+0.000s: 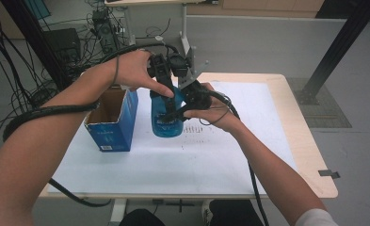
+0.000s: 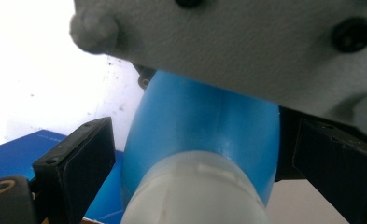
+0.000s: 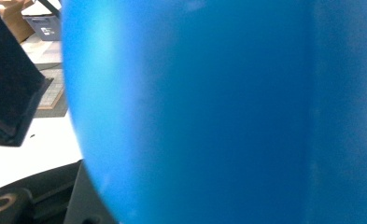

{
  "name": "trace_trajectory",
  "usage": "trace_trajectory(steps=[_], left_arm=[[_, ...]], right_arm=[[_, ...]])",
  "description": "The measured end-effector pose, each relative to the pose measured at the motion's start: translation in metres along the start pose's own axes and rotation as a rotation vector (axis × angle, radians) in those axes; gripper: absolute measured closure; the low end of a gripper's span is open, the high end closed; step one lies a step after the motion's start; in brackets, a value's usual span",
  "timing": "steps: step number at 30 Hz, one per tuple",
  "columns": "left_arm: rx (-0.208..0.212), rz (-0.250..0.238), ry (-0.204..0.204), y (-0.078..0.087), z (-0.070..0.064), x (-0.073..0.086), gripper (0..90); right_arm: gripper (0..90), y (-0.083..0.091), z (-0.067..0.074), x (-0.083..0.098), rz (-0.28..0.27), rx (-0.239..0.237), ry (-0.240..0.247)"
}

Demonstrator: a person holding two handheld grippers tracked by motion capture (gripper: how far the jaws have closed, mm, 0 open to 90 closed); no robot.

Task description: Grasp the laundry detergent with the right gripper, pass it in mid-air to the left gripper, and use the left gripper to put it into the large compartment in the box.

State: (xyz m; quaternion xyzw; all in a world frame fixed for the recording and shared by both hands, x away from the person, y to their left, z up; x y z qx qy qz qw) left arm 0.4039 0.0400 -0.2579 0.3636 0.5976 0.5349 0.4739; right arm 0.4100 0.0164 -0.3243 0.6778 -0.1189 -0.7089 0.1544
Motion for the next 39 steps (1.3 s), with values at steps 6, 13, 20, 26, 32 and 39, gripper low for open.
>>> trace_trajectory(steps=[6, 13, 20, 26, 32, 39], left_arm=[[0.0, 0.004, -0.001, 0.0001, -0.0002, 0.0006, 6.4], [-0.002, 0.005, 0.003, -0.0001, -0.0003, 0.001, 6.4], [-0.007, 0.004, -0.003, 0.0, 0.0005, 0.0009, 7.0], [-0.01, 0.003, -0.011, 0.0013, 0.0006, 0.0002, 9.5], [-0.008, 0.012, -0.02, 0.0005, -0.0007, -0.0003, 15.3], [0.001, 0.021, -0.031, 0.0003, -0.0017, 0.0005, 24.0]], right_arm=[[43.4, -0.0004, 0.0009, -0.0001, 0.002, -0.003, 0.0], [43.4, -0.0004, 0.0013, -0.0003, 0.002, -0.003, 0.0], [43.4, 0.0002, 0.001, -0.0004, -0.001, -0.004, 0.002], [43.4, 0.0009, 0.0014, 0.0004, 0.007, -0.003, -0.005], [43.4, 0.0002, 0.0019, -0.0005, 0.007, -0.004, 0.013], [43.4, 0.0006, 0.003, -0.0008, 0.007, -0.009, 0.014]])
Point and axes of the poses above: each handheld gripper's, and its own axes: y roughly backward along the jaws, x roughly out of its underside, z roughly to its left, the point moved 9 cm from there along -y, roughly forward along the jaws, and after that the axes turned 7 degrees about -z, right-handed, at the moved point
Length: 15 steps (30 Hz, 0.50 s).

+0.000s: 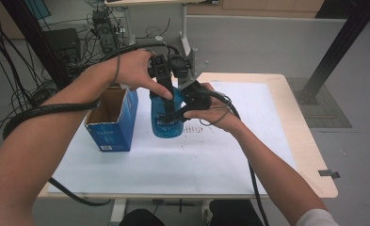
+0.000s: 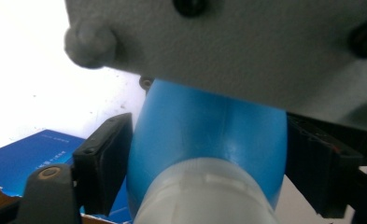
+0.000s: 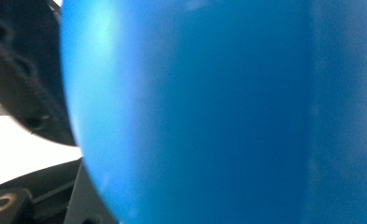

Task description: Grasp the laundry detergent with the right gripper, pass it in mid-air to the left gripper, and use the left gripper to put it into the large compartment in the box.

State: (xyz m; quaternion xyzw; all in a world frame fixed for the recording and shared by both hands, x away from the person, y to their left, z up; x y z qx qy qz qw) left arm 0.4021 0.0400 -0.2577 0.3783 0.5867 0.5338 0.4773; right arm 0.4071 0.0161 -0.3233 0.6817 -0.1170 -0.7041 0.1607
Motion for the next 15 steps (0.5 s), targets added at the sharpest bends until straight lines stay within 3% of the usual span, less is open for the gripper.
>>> trace_trajectory(steps=[15], left_arm=[[-0.007, 0.02, -0.018, -0.0006, -0.0007, 0.0031, 35.1]], right_arm=[[43.4, -0.0008, 0.0031, 0.0004, 0.007, -0.014, 0.011]])
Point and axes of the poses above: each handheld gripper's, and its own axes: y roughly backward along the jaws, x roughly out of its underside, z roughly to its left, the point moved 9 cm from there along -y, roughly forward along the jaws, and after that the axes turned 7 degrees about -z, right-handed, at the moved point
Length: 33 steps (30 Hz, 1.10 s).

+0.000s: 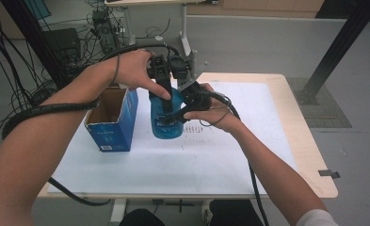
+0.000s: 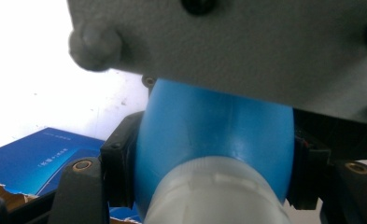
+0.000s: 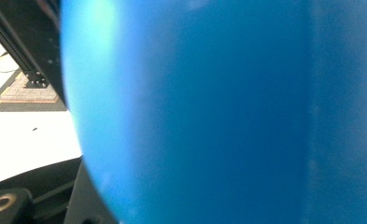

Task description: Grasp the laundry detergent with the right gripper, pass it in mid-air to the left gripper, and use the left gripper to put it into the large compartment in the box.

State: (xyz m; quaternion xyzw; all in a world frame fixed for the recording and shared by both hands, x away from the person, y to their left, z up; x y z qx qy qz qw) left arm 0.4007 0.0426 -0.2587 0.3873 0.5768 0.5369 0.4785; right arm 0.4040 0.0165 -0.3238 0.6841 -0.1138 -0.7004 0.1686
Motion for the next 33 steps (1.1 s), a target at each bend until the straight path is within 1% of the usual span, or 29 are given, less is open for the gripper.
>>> trace_trajectory(steps=[1, 5, 8, 10, 19, 23, 28, 29, 30, 33], left_arm=[[0.0, 0.0, 0.0, -0.0001, 0.0, 0.0001, 35.3], [-0.002, 0.003, -0.006, -0.0012, -0.0003, 0.0003, 35.8], [-0.003, 0.011, -0.012, -0.0018, -0.0002, 0.0006, 36.1], [-0.005, 0.01, -0.014, -0.0023, -0.0002, 0.0007, 36.1], [-0.005, 0.022, -0.014, -0.0032, -0.0008, 0.0015, 36.3], [-0.006, 0.021, -0.014, -0.003, -0.0009, 0.002, 36.2], [-0.008, 0.02, -0.014, -0.0023, -0.0013, 0.0023, 36.3], [-0.008, 0.026, -0.026, -0.002, -0.0005, 0.0025, 36.3], [-0.009, 0.024, -0.018, -0.0023, -0.0013, 0.0026, 36.2], [-0.002, 0.022, -0.017, -0.0029, -0.0019, 0.0031, 36.4]], right_arm=[[43.4, -0.0006, 0.0005, -0.0001, -0.001, 0.003, -0.006], [43.4, -0.001, 0.0005, 0.0006, 0.002, 0.003, -0.004], [43.4, -0.0013, 0.0012, 0.0014, 0.002, 0.003, -0.011], [43.4, -0.0016, 0.0005, 0.0019, 0.001, 0.004, -0.006], [43.3, -0.0028, 0.0008, 0.0026, 0.002, 0.005, -0.004], [43.3, -0.0031, 0.0016, 0.0025, 0.004, 0.006, -0.008], [43.3, -0.0035, 0.0015, 0.0017, -0.001, 0.003, -0.003], [43.3, -0.0036, 0.002, 0.0017, -0.001, 0.004, -0.007], [43.3, -0.0037, 0.0022, 0.0017, 0.0, 0.003, -0.007], [43.3, -0.0041, 0.0015, 0.0022, -0.001, 0.001, 0.004]])
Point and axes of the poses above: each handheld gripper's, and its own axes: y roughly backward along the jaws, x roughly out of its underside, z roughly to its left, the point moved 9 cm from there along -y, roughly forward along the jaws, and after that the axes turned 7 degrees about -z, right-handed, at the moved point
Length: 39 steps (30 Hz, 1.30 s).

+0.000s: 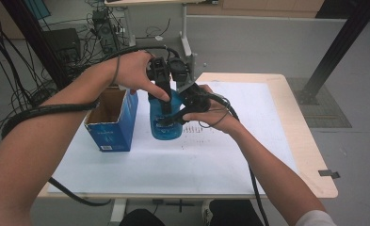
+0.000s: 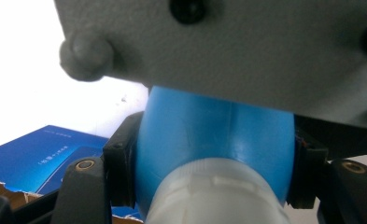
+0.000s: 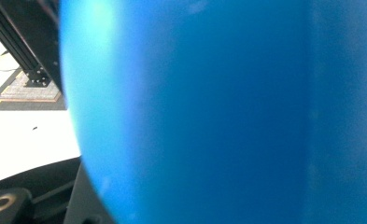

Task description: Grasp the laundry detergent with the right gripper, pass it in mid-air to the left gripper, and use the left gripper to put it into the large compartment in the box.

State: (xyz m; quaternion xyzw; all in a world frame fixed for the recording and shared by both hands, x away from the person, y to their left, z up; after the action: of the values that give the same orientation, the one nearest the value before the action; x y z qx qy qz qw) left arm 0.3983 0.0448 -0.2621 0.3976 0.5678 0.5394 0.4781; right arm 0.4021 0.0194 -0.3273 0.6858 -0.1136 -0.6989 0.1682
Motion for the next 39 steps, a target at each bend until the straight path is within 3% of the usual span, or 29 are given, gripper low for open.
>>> trace_trajectory(steps=[34, 39], left_arm=[[0.006, 0.022, 0.009, -0.0029, -0.0004, 0.0009, 36.7], [0.007, 0.016, 0.013, -0.0026, -0.0007, 0.0005, 36.7]], right_arm=[[42.2, -0.0033, 0.0016, 0.003, -0.008, -0.023, -0.019], [41.9, -0.0039, -0.0004, 0.0029, -0.02, -0.028, 0.001]])
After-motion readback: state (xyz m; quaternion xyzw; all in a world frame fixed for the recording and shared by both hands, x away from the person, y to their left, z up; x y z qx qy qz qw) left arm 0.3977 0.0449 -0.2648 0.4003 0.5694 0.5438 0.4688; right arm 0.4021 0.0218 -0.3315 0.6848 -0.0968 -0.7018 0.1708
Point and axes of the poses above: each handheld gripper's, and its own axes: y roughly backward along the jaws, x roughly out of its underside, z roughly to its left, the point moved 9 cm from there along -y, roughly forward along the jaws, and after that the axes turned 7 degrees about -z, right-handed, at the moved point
